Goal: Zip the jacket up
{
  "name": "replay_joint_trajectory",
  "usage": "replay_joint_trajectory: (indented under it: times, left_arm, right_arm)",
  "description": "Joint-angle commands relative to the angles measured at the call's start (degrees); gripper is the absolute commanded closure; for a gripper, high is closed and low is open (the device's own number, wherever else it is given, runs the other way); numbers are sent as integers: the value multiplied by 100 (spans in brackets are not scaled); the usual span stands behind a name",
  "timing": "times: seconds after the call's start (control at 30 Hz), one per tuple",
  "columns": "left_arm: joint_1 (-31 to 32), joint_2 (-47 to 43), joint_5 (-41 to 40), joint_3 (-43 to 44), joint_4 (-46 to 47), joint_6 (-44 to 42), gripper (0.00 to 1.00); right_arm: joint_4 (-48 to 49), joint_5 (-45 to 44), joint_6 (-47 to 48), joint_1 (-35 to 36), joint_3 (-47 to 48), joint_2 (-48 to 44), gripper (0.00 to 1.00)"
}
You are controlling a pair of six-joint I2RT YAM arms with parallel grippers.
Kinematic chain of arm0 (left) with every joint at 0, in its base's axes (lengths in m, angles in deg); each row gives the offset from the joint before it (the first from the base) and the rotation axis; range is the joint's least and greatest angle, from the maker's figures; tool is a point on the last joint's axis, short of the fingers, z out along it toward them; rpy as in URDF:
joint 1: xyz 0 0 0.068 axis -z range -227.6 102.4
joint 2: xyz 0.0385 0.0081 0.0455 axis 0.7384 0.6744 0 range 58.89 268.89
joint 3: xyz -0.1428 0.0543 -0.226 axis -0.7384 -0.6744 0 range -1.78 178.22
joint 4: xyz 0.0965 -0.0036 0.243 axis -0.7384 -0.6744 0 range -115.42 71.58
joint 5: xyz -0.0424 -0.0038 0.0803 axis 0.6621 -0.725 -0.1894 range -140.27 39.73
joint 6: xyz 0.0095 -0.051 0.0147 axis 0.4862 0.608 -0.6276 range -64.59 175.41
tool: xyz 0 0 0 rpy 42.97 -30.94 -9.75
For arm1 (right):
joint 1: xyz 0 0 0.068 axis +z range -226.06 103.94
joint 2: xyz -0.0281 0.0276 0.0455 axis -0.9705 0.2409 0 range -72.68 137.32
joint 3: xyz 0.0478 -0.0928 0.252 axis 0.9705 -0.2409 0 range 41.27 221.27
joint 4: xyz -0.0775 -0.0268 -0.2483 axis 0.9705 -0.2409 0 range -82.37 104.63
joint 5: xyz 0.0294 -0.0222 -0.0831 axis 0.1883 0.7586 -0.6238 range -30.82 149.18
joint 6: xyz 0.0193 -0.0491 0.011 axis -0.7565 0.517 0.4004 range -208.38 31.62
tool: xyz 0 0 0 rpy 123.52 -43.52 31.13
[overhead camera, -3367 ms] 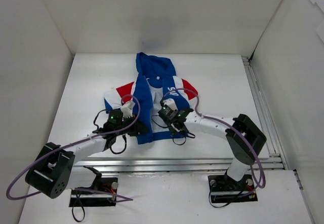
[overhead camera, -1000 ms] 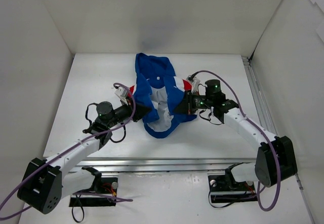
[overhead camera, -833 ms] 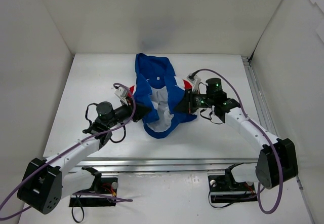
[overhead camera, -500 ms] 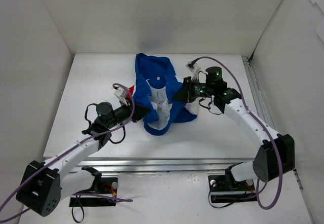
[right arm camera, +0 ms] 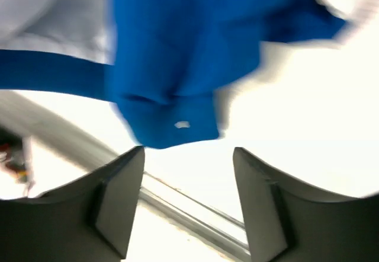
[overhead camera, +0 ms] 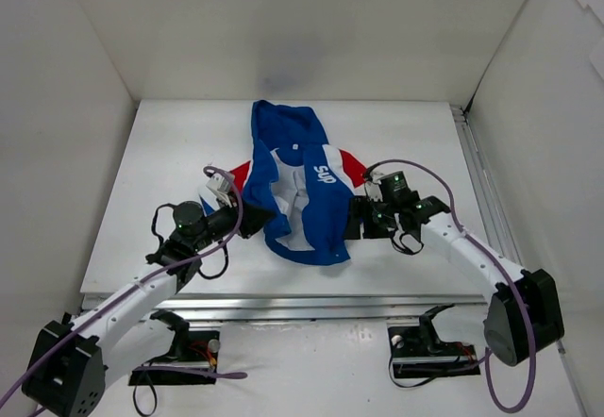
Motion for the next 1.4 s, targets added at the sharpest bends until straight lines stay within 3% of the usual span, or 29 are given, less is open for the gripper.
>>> replay_joint_trajectory:
  times: [0.0, 0.17, 0.47, 0.63, 0.9, 1.37]
  left_arm:
    - [-29, -336, -19, 68, 105, 5, 92]
    - [-29, -459, -98, 33, -212, 57, 92]
    - [-29, -1048, -1266, 209, -1837, 83, 91]
    - [-29, -1110, -1461, 77, -2058, 250, 91]
    - [-29, -1066, -1478, -125, -2164, 409, 91]
    - [-29, -1418, -1408, -249, -2374, 339, 91]
  right_arm:
    - [-394, -1500, -281, 356, 166, -457, 37]
    - [-753, -2151, -264, 822, 727, -449, 30]
    - [-1238, -3382, -729, 2254, 1835, 675, 21]
    - [-1466, -3873, -1062, 2966, 2169, 1291, 19]
    - [-1642, -4374, -1379, 3503, 2706, 2301, 19]
    - [-1704, -4832, -1661, 3547, 2794, 3313, 21]
